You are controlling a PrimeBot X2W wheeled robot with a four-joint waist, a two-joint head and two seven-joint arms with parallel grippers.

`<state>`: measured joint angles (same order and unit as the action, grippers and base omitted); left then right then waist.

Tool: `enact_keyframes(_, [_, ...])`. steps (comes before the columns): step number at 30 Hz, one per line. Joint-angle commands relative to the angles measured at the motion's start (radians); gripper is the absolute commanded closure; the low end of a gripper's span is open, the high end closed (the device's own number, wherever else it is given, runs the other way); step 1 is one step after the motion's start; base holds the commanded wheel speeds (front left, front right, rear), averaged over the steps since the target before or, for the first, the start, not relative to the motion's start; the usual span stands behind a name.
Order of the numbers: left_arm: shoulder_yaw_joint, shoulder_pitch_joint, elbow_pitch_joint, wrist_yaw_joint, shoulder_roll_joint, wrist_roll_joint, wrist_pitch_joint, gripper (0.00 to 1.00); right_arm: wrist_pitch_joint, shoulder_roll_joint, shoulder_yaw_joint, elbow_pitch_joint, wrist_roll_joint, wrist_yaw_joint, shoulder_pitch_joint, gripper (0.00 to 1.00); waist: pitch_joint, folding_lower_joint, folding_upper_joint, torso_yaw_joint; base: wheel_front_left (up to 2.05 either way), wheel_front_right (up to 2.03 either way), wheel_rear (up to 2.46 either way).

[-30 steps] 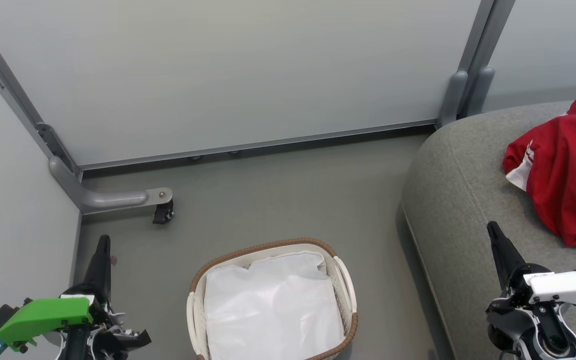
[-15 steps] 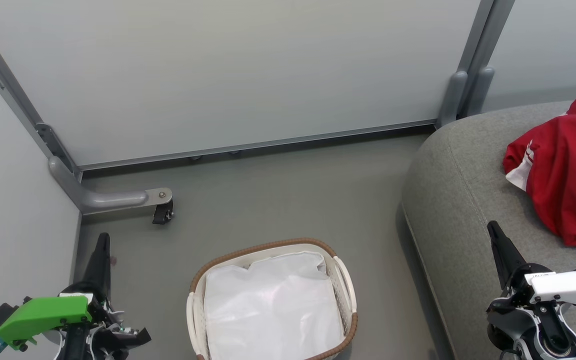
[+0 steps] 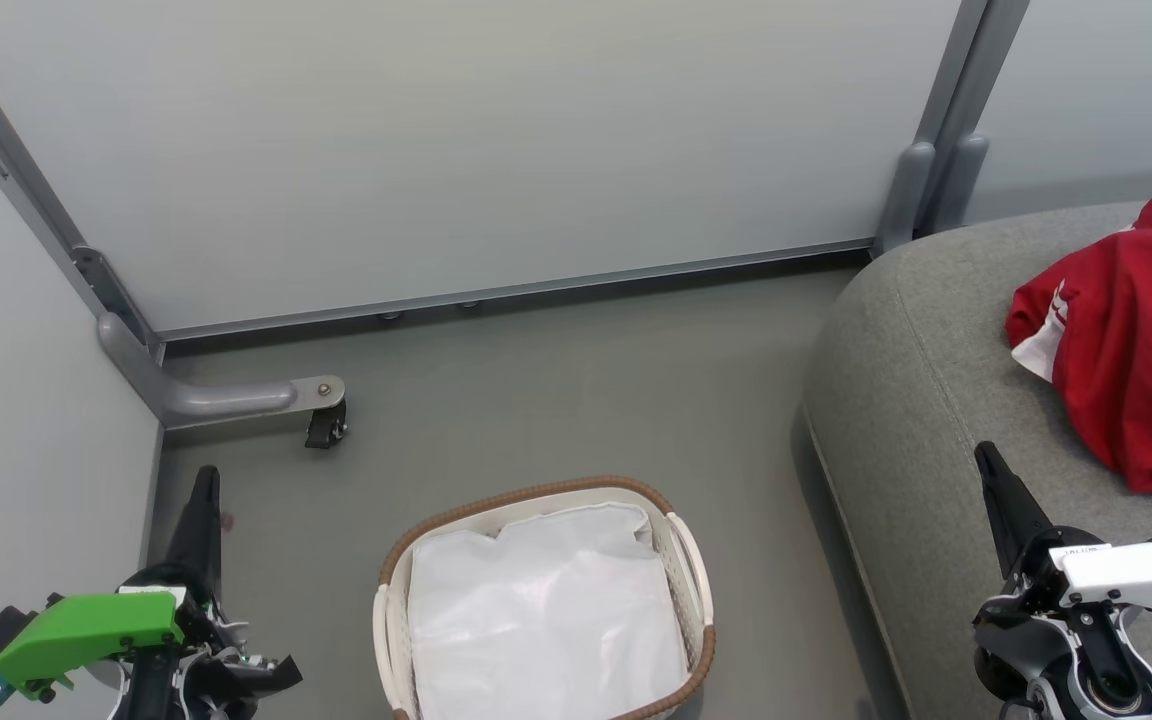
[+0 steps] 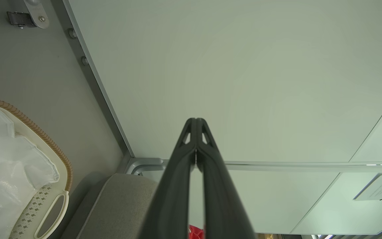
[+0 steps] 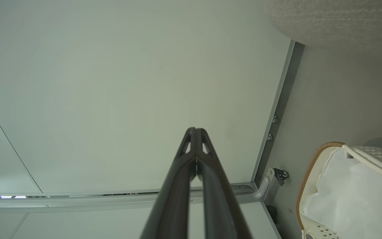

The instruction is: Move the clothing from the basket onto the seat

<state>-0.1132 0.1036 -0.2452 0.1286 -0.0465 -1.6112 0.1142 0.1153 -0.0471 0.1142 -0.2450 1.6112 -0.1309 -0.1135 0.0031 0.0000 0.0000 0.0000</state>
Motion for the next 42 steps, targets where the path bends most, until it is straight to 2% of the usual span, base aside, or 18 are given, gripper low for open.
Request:
enact_keyframes(1, [-0.002,0.011,0.002,0.004,-0.007,-0.003,0.004,1.0,0.001,-0.006,0.002,0.003,0.003,0.0,0.01,1.0,0.0,0.0,0.0,0.0,0.0,0.0,0.0])
enact_keyframes(42, [-0.002,0.011,0.002,0.004,-0.007,-0.003,0.004,1.0,0.001,-0.006,0.002,0.003,0.003,0.0,0.01,1.0,0.0,0.0,0.0,0.0,0.0,0.0,0.0])
